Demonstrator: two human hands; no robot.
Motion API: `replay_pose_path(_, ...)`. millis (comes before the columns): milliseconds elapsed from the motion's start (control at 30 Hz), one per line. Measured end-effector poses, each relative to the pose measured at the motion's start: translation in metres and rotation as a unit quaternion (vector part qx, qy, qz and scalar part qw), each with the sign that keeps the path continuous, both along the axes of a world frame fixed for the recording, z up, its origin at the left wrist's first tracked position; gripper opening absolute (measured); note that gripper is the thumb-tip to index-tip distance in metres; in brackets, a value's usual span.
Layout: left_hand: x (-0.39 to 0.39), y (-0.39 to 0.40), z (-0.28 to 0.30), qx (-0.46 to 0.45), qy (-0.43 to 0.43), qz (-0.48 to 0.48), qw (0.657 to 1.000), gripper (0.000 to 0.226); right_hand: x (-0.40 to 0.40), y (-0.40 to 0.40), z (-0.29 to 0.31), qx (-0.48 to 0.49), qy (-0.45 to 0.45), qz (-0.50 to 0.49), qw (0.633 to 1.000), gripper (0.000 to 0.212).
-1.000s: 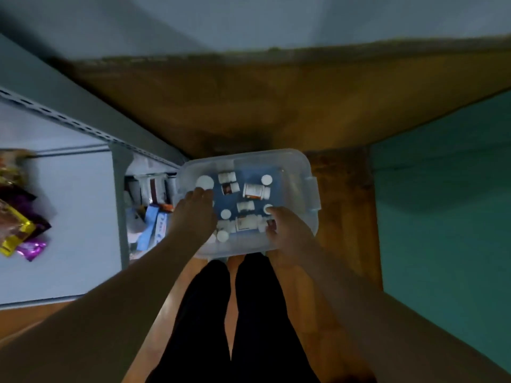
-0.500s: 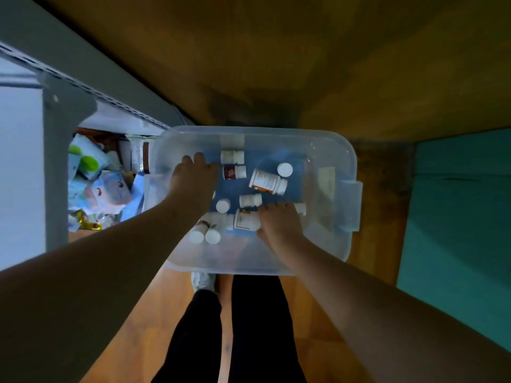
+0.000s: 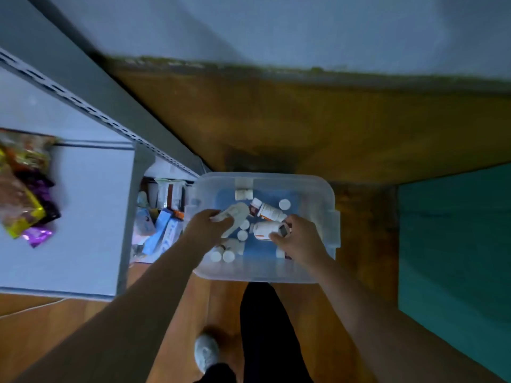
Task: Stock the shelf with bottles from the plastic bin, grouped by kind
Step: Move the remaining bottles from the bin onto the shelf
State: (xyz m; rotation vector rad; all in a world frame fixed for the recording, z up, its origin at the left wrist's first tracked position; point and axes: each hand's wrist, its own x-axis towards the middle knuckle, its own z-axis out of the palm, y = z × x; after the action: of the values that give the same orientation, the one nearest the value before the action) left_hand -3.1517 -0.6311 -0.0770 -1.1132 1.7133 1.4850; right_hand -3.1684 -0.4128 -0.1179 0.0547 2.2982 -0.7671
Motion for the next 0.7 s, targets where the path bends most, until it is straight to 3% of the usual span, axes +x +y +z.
replay_pose_path(67, 0.012, 0.003, 0.031, 0.084, 0.005, 0.068, 0.994, 0.032, -0.004, -0.004, 0.035, -0.034, 0.003, -0.032, 0.999, 0.037)
replay_pose_path(167, 0.036, 0.004, 0.086, 0.224, 0.038, 0.173, 0.958, 0.032, 0.001, -0.013, 0.091, -0.107, -0.001, -0.091, 0.990, 0.035)
replay_pose_path(333, 0.086, -0.002, 0.195, 0.320, 0.146, 0.251, 0.902, 0.032, 0.029, -0.037, 0.191, -0.249, 0.008, -0.175, 0.952, 0.025)
replay_pose_path(433, 0.126, -0.017, 0.257, 0.352, 0.219, 0.252, 0.874, 0.054, 0.061, -0.065, 0.261, -0.362, 0.002, -0.246, 0.899, 0.014)
replay_pose_path(567, 0.188, -0.044, 0.328, 0.353, 0.317, 0.248, 0.845, 0.075, 0.111, -0.117, 0.353, -0.525, -0.034, -0.325, 0.786, 0.038)
replay_pose_path(633, 0.221, -0.066, 0.358, 0.347, 0.358, 0.257, 0.828, 0.076, 0.133, -0.144, 0.392, -0.566, -0.048, -0.316, 0.759, 0.043)
replay_pose_path(700, 0.251, -0.095, 0.384, 0.308, 0.390, 0.244, 0.832, 0.079, 0.151, -0.172, 0.426, -0.603, -0.067, -0.295, 0.738, 0.042)
